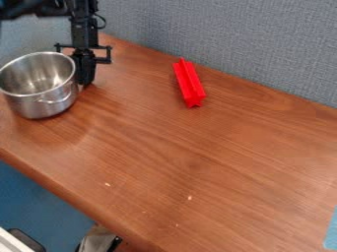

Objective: Move the red object from the metal pot to the table

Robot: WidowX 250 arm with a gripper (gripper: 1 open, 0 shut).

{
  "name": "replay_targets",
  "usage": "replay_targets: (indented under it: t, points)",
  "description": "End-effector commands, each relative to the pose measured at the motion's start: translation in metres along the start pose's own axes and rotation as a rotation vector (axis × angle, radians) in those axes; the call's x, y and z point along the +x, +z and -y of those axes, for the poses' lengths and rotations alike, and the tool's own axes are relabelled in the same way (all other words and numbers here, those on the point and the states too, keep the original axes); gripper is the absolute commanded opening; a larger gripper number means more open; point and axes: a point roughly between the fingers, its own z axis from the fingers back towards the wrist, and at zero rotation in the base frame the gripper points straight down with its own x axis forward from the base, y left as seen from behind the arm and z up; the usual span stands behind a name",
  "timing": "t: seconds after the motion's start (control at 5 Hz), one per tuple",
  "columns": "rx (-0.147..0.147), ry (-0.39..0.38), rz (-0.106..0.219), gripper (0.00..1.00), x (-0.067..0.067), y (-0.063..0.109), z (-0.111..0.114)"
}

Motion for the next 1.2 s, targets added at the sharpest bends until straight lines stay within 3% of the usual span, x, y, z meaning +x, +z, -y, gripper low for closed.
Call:
replay_targets:
  t: [0.0, 0.2, 0.6, 0.8, 1.0]
  points:
    - [0.004, -0.072, 0.076, 0.0, -0.024, 0.019, 0.018]
    - [-0.002, -0.124, 0.101, 0.0, -0.04, 0.019, 0.029]
    - [-0.014, -0.108, 0.165, 0.0, -0.044, 0.02, 0.026]
    - [-0.066, -0.039, 0.186, 0.0, -0.03, 0.032, 0.028]
    - [-0.127, 0.008, 0.225, 0.0, -0.018, 0.061, 0.042]
